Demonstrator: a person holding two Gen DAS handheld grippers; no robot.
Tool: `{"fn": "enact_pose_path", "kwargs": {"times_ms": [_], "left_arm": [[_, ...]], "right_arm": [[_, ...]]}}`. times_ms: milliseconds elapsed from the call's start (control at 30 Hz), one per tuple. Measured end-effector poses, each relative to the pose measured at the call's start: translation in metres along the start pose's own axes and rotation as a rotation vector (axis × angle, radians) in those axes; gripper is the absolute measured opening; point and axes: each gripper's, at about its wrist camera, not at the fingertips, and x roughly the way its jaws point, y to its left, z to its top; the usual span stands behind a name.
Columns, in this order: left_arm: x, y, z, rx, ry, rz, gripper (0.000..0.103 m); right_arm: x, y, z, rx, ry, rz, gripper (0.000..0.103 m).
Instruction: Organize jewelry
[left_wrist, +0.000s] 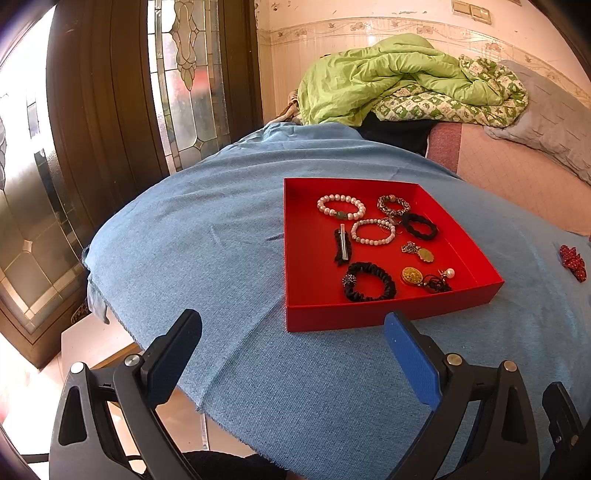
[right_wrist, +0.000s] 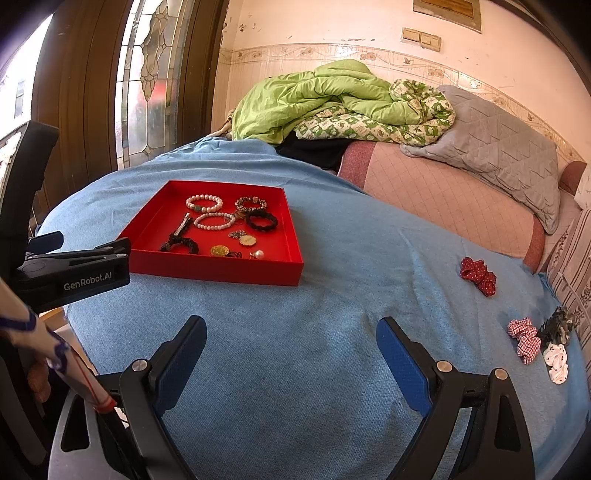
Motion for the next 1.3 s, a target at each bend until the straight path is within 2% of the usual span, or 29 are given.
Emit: {"fn": "enact_pose_path", "kwargs": {"times_ms": [1300], "left_arm": [[0.0007, 0.0037, 0.0015, 0.003, 0.008, 0.002, 0.099]], "right_arm": [[0.001, -0.0012, -0.001, -0.005, 0.005, 0.0, 0.095]]}}
